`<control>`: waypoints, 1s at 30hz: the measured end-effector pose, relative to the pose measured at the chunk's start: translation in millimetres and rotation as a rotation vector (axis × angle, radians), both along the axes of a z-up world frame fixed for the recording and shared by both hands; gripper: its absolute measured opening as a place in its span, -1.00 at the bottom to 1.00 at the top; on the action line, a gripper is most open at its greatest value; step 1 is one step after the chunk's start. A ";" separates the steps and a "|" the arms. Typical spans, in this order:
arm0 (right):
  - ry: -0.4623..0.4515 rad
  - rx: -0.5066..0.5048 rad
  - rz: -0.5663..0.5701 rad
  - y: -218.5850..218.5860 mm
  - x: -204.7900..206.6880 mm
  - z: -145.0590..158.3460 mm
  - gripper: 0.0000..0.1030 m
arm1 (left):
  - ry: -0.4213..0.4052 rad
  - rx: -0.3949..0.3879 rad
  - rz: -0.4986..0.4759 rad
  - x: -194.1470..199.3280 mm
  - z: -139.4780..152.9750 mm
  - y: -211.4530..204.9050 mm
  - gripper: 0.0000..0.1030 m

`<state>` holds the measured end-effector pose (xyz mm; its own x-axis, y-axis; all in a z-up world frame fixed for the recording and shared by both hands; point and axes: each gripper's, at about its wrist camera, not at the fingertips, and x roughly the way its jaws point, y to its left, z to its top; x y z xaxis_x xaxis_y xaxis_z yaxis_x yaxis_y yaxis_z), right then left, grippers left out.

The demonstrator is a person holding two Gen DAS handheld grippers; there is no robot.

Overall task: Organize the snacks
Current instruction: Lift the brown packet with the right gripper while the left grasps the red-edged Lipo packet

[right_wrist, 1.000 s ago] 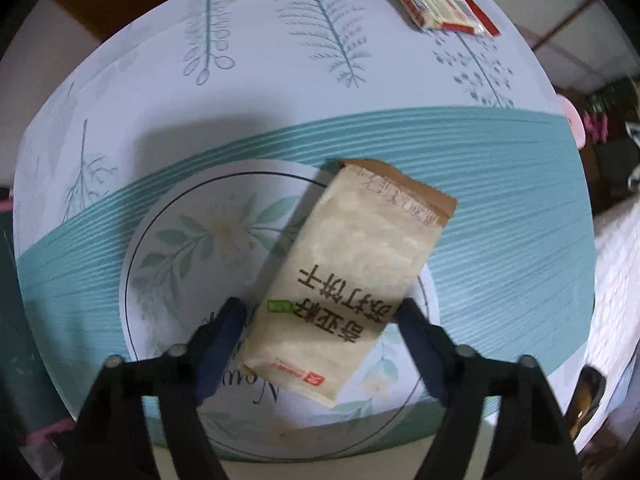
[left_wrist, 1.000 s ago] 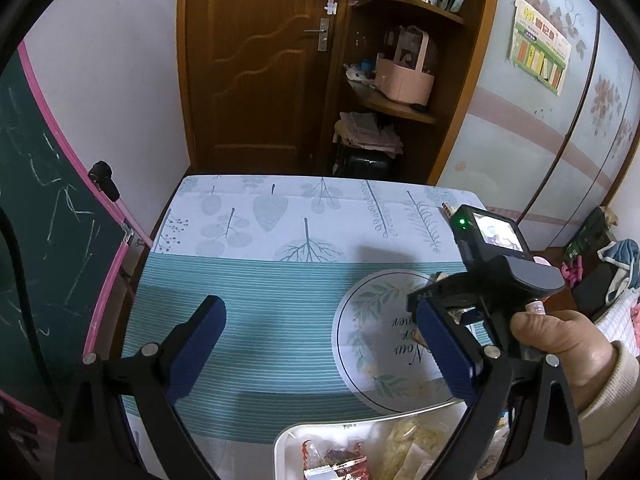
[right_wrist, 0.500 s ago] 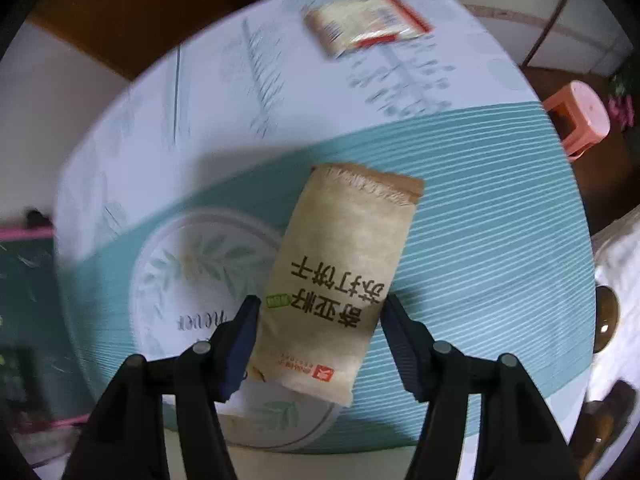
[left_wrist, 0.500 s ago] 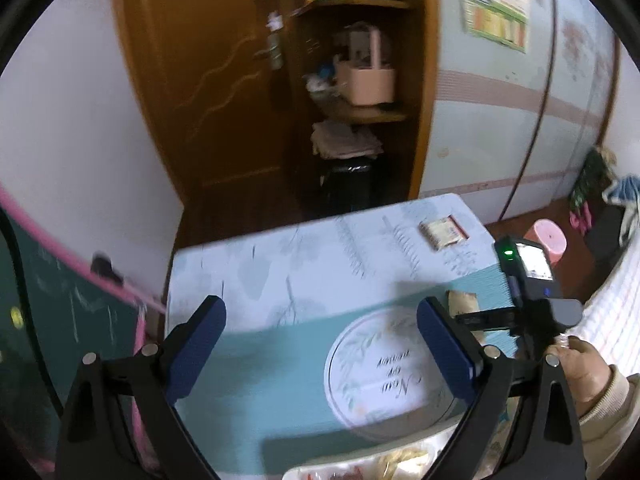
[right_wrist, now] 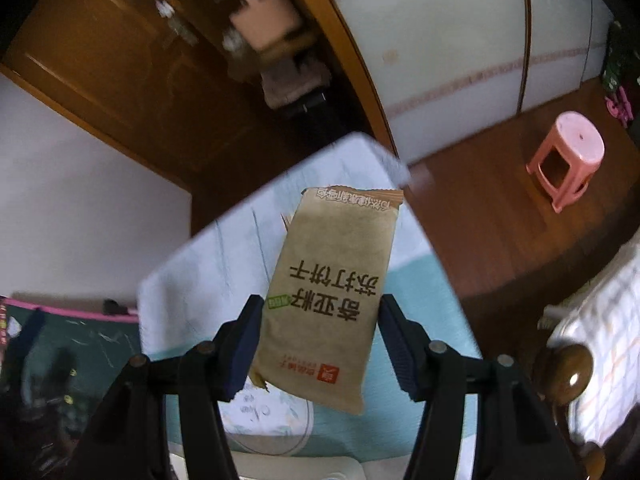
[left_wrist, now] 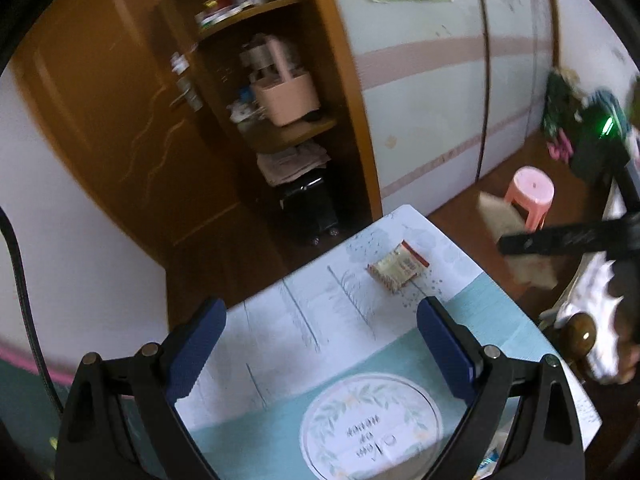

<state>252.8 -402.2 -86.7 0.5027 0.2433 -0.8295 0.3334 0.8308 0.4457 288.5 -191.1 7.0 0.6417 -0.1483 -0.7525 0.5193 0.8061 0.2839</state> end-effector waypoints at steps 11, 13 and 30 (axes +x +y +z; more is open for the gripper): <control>-0.095 0.045 -0.063 -55.3 15.8 11.6 0.13 | 0.002 0.195 -0.167 76.0 -61.9 -97.2 0.86; -0.090 0.059 -0.069 -62.6 26.6 -0.9 0.13 | 0.043 0.211 -0.203 88.1 -92.1 -108.7 0.86; -0.017 0.178 -0.067 -76.8 47.3 -118.5 0.13 | 0.299 0.217 -0.298 135.2 -250.8 -133.3 0.86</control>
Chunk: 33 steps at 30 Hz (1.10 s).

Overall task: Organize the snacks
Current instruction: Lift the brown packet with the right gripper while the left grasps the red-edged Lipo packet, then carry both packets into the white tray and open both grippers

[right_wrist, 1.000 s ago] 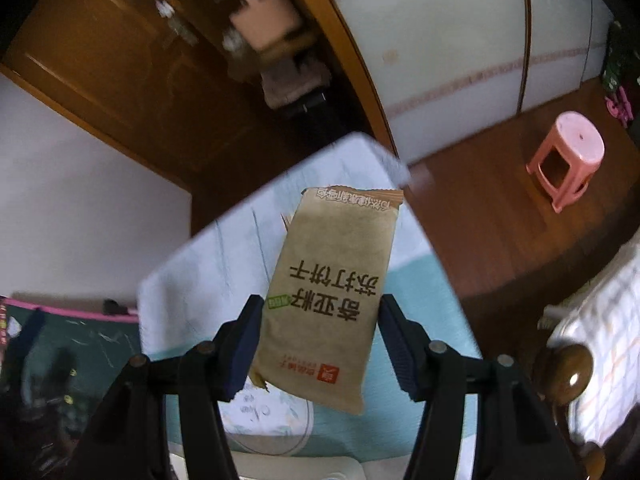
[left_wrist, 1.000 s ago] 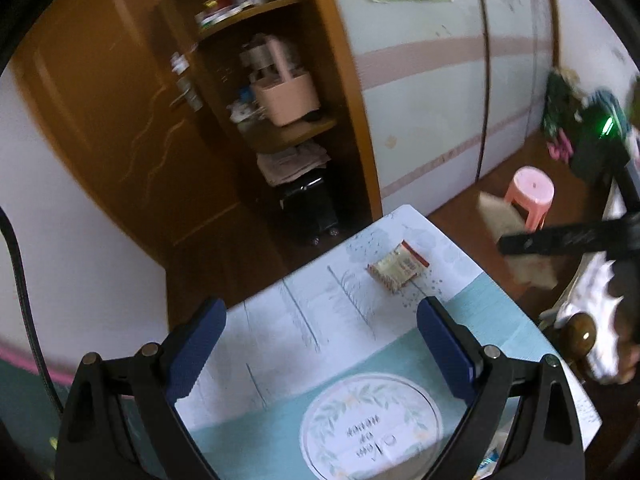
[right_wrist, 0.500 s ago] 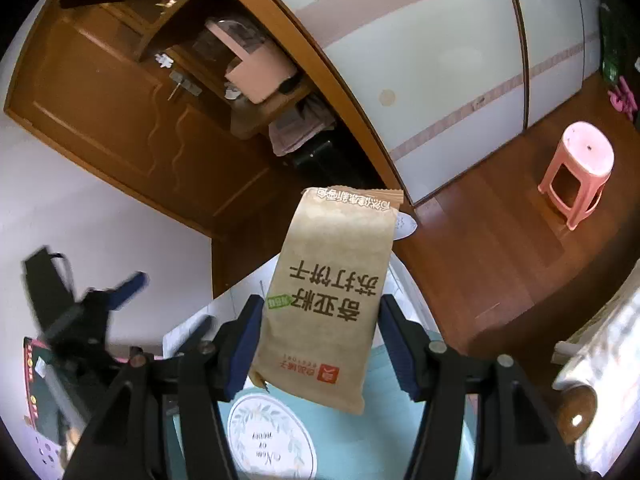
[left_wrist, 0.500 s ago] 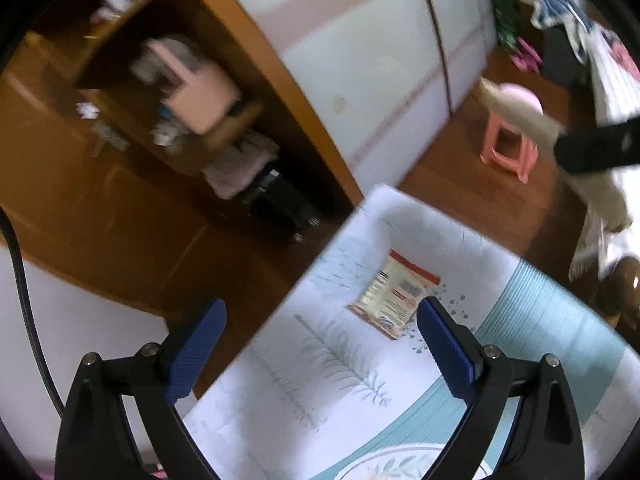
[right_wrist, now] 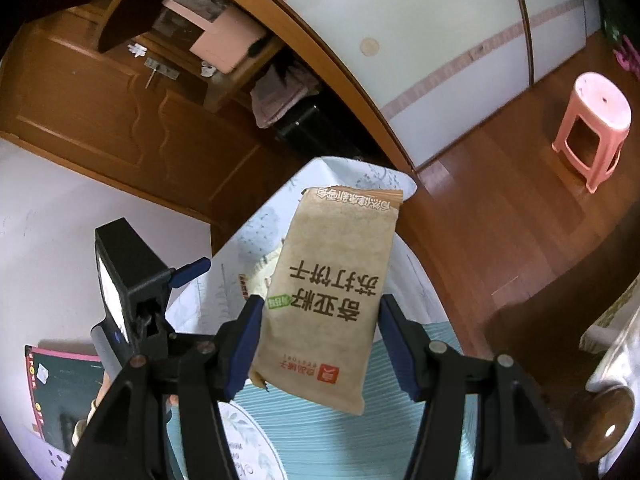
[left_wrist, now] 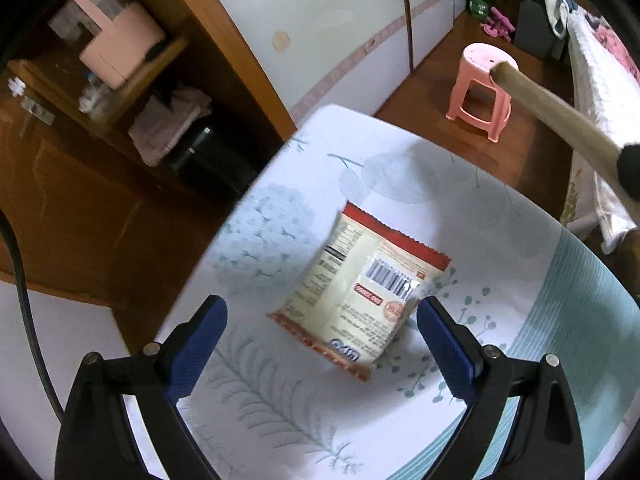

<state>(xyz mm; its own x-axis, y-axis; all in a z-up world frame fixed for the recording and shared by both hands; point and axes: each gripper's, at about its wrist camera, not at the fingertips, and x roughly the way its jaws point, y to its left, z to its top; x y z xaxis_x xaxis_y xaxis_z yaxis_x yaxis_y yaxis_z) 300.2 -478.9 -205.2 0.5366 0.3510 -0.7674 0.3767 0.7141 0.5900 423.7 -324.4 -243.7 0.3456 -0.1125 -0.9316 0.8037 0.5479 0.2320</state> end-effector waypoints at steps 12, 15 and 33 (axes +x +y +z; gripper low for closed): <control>0.016 0.030 0.031 13.6 5.4 -26.7 0.13 | 0.207 -0.134 0.146 31.7 -27.1 20.7 1.00; 0.026 0.035 0.038 16.4 6.5 -31.3 0.13 | 0.196 -0.148 0.163 30.6 -27.7 21.9 1.00; 0.009 0.033 0.121 48.9 -20.0 -7.0 0.13 | 0.154 -0.134 0.314 -1.7 17.2 52.3 -0.07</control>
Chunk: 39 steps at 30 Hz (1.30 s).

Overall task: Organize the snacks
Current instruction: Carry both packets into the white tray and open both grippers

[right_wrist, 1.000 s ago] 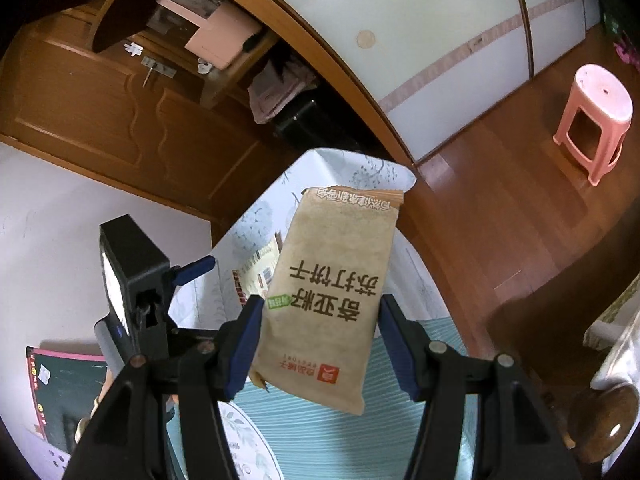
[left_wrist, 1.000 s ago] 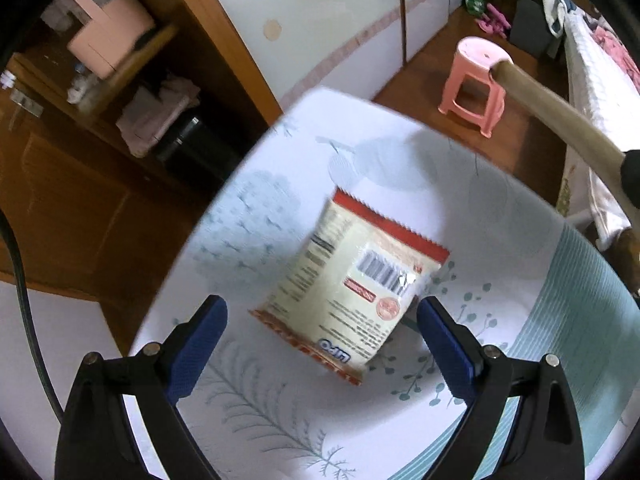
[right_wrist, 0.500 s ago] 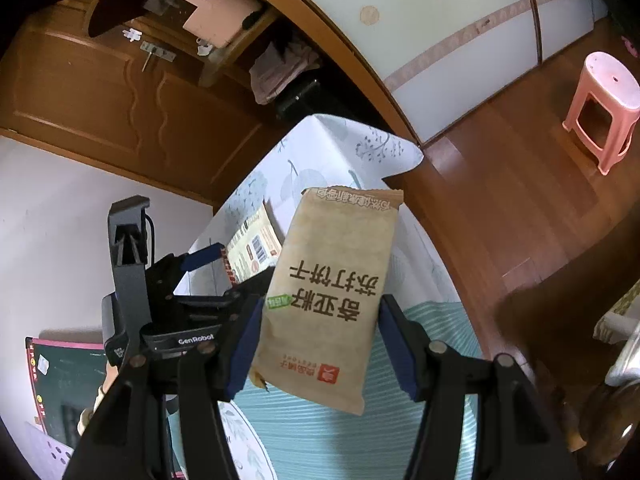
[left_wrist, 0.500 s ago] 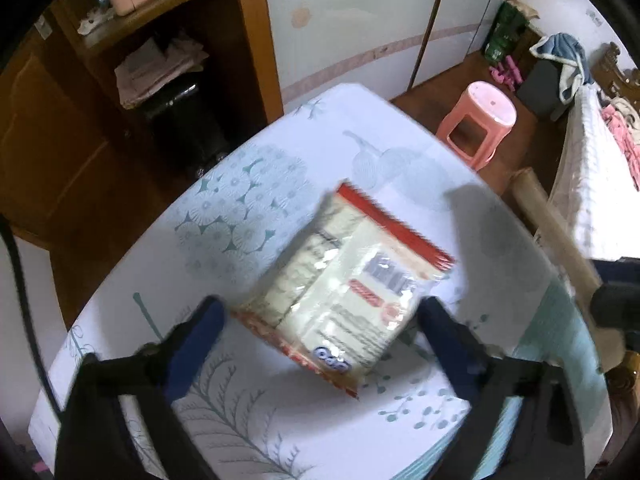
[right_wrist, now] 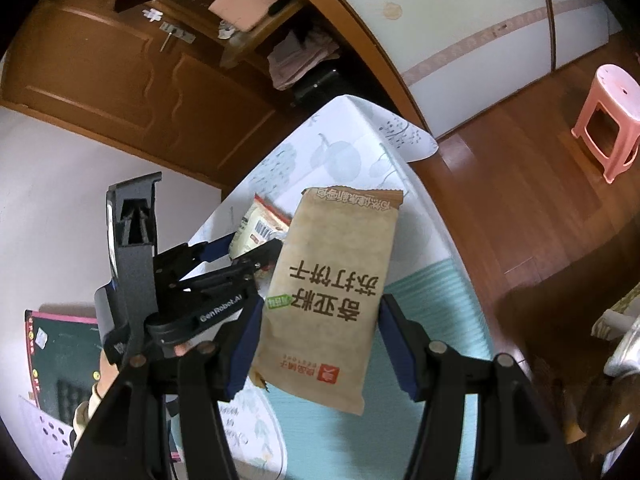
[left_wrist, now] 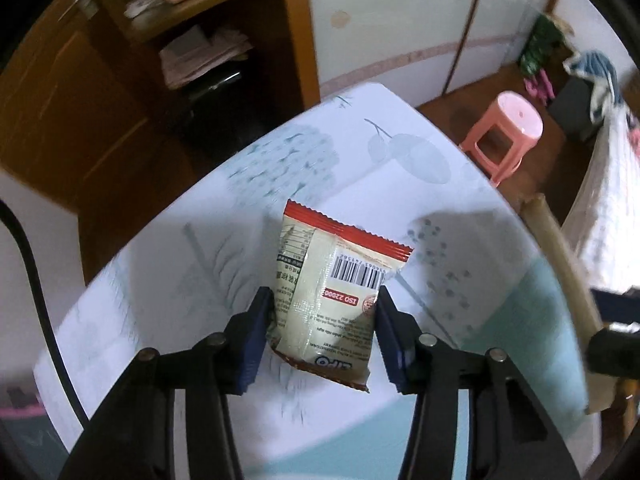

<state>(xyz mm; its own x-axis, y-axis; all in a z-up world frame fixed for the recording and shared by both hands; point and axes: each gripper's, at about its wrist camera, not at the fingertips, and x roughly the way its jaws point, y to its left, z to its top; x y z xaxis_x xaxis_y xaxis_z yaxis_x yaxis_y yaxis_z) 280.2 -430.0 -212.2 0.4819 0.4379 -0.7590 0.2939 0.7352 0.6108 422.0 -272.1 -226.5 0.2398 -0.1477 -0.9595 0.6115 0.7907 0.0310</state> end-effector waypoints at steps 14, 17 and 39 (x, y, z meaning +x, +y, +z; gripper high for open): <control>-0.186 0.004 0.170 89.4 -110.2 119.3 0.13 | -0.121 -0.126 0.105 -155.1 190.1 117.1 -0.07; -0.242 -0.010 0.218 117.5 -146.1 148.9 0.13 | -0.173 -0.191 0.107 -214.3 231.1 152.4 -0.06; -0.300 -0.210 0.277 218.3 -302.5 156.4 0.14 | -0.177 -0.429 0.263 -424.3 160.8 246.3 -0.05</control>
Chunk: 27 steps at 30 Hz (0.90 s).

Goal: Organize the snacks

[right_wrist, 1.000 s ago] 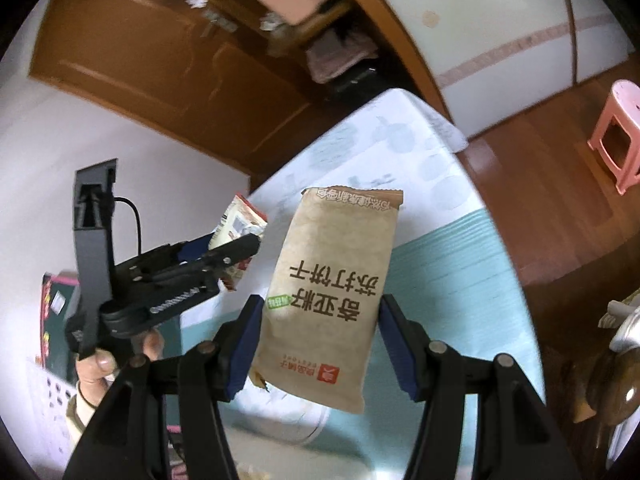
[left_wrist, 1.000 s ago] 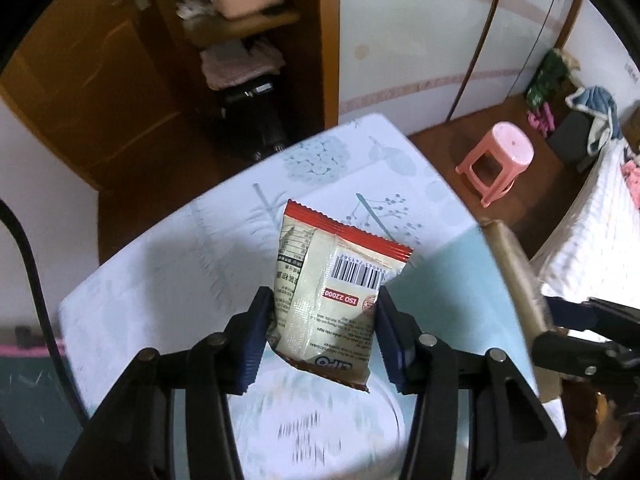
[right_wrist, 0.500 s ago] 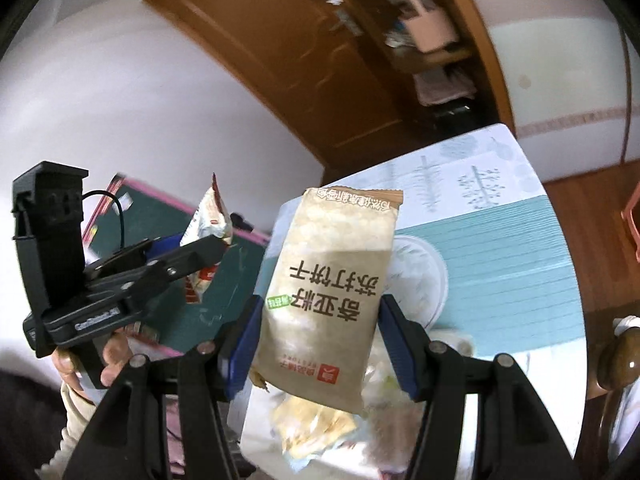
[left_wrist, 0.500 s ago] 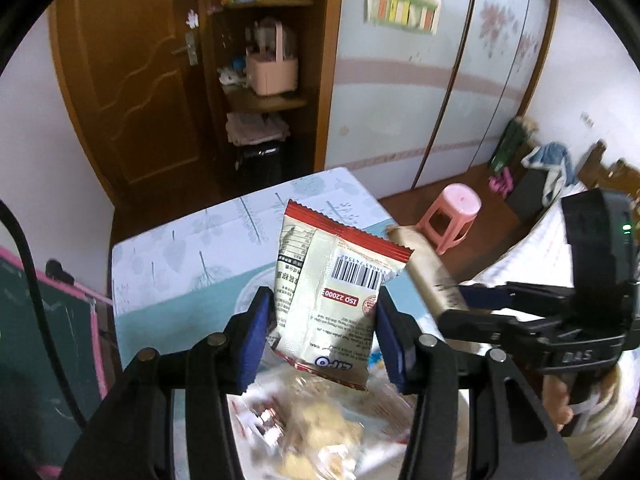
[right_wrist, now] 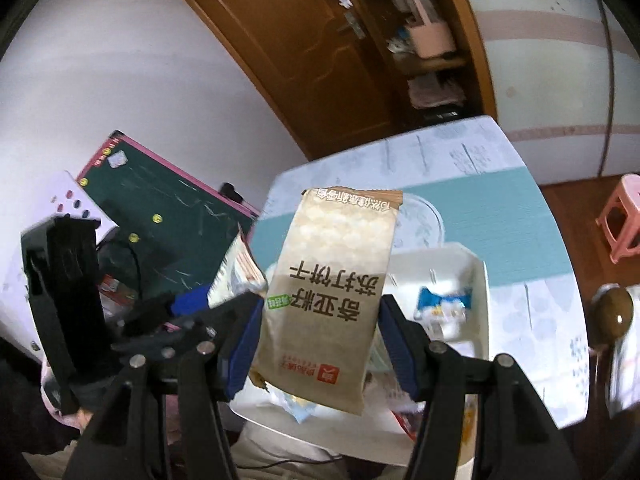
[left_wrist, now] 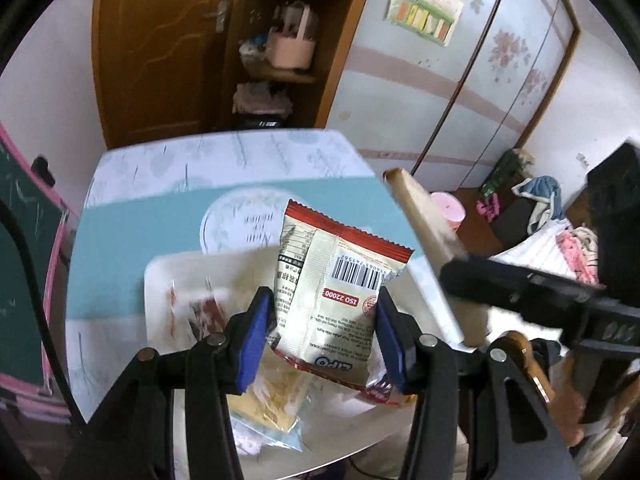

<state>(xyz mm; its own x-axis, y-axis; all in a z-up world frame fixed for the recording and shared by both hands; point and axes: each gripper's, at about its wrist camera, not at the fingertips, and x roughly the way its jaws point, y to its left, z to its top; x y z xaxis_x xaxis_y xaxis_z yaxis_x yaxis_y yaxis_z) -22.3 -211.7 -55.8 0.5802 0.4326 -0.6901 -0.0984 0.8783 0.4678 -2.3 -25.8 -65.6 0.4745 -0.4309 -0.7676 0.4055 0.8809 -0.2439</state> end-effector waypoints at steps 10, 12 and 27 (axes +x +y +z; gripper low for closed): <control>0.060 -0.090 -0.044 -1.3 -2.4 -38.1 -0.14 | 0.092 0.057 -0.008 -11.0 -71.6 -24.7 -0.05; 0.071 -0.135 -0.060 0.5 1.2 -45.4 -0.14 | 0.086 0.062 -0.008 -11.5 -76.6 -29.3 -0.04; 0.082 -0.146 -0.075 3.5 -2.4 -50.9 -0.14 | 0.004 0.044 0.073 -10.6 -59.7 -15.8 0.80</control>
